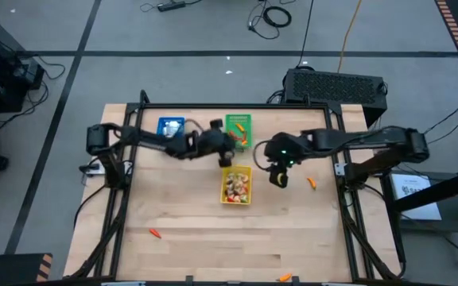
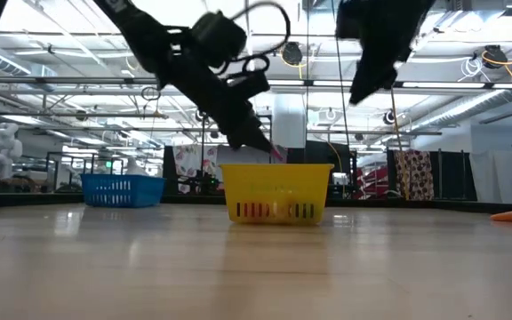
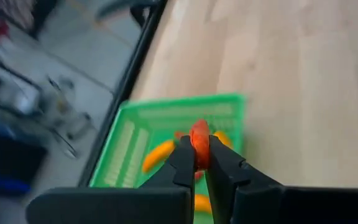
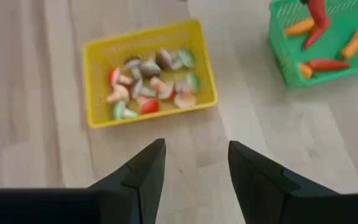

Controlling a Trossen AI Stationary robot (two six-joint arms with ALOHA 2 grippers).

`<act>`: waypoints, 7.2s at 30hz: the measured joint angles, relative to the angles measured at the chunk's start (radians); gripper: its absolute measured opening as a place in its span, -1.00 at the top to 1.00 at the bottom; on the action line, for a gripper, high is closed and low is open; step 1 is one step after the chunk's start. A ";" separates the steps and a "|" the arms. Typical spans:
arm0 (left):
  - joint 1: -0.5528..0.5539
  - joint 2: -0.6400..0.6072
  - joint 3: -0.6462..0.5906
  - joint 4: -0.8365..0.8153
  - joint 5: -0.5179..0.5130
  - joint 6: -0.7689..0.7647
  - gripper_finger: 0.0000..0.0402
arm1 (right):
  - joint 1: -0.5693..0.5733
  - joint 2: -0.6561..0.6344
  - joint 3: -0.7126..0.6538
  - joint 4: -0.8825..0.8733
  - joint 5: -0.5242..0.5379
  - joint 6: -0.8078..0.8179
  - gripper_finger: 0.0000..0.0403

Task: Sort produce into baskets
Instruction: Put the red chili pepper into the green bin, then put the orange chili pepper into the green bin, then put the red chili pepper into the green bin

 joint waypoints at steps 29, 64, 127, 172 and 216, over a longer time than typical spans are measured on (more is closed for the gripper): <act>0.130 -0.044 0.053 -0.162 0.139 -0.293 0.27 | 0.401 -0.081 -0.004 -0.365 0.265 0.673 0.17; -0.045 -0.238 0.049 -0.341 0.167 -0.344 0.26 | 0.052 -0.008 -0.490 -0.268 0.074 0.697 0.17; -0.227 -0.003 -0.189 0.692 0.368 -0.320 0.26 | 0.064 -0.008 -0.264 0.618 -0.074 0.211 0.90; -0.157 -0.047 -0.160 0.439 0.283 -0.238 0.97 | 0.064 -0.030 -0.264 0.429 -0.077 0.156 0.04; 0.035 -0.414 -0.160 -0.306 0.526 -0.323 0.51 | 0.350 -0.029 -0.267 0.436 -0.022 0.398 -0.01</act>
